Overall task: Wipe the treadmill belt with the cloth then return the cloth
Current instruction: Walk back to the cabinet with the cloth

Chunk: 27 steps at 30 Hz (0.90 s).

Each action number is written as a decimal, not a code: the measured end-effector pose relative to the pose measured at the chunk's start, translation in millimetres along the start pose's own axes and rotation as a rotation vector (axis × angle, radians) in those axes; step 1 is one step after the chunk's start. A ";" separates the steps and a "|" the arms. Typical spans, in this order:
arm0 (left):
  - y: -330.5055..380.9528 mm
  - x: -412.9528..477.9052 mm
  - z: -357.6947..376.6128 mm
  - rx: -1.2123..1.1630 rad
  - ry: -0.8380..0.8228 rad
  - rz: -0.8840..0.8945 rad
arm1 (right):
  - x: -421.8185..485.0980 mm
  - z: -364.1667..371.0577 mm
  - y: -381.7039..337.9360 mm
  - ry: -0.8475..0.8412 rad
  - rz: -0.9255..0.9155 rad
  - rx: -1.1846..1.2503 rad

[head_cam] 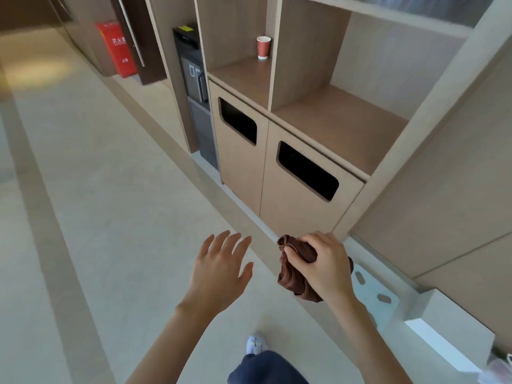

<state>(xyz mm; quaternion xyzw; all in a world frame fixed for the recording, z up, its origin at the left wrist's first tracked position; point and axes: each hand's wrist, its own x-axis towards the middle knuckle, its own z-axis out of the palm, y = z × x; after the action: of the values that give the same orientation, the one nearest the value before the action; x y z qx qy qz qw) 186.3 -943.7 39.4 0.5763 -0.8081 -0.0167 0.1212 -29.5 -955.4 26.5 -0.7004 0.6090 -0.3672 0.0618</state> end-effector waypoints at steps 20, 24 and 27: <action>-49.4 253.4 51.8 -0.013 -0.065 0.330 | 161.8 62.2 76.3 0.136 0.186 -0.247; -72.7 316.6 54.8 0.002 -0.095 0.434 | 217.6 79.1 78.5 0.154 0.268 -0.293; -85.9 359.4 57.4 -0.003 -0.097 0.491 | 255.2 85.0 81.2 0.180 0.323 -0.303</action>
<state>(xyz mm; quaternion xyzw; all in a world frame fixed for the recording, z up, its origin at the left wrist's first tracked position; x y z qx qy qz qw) 143.5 -1315.1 32.9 0.3612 -0.9286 -0.0156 0.0834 -47.9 -1235.7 33.8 -0.5594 0.7644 -0.3181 -0.0404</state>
